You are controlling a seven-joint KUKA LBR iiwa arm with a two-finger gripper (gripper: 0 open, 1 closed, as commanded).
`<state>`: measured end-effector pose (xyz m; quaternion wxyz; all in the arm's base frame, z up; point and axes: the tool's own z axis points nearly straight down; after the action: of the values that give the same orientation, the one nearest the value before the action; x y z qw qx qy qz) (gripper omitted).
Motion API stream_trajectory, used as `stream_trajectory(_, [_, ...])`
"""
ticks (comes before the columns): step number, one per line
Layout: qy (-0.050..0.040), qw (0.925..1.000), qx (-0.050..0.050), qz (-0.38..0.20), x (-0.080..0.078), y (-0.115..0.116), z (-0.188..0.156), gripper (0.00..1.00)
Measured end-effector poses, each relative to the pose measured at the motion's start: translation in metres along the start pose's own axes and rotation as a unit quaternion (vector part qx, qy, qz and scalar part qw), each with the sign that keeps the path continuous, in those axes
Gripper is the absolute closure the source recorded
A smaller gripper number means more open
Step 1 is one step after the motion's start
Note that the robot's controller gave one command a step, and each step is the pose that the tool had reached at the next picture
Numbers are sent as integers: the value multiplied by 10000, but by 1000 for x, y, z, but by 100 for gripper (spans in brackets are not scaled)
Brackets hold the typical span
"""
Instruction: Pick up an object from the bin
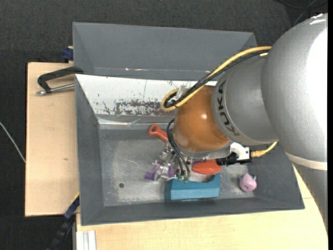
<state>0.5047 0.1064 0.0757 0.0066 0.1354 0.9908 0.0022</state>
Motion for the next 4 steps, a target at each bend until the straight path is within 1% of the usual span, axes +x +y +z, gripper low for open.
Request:
stream_trajectory(1, [0,10000,-1,0,0,0,0,100])
stream_trajectory(2, [74,9999,30,-99,4,-7,-47,100])
stream_trajectory(3, [46,10000,17,59,-15,26,-96,100])
stream_trajectory(4, [46,10000,13,-53,-8,21,-83,100])
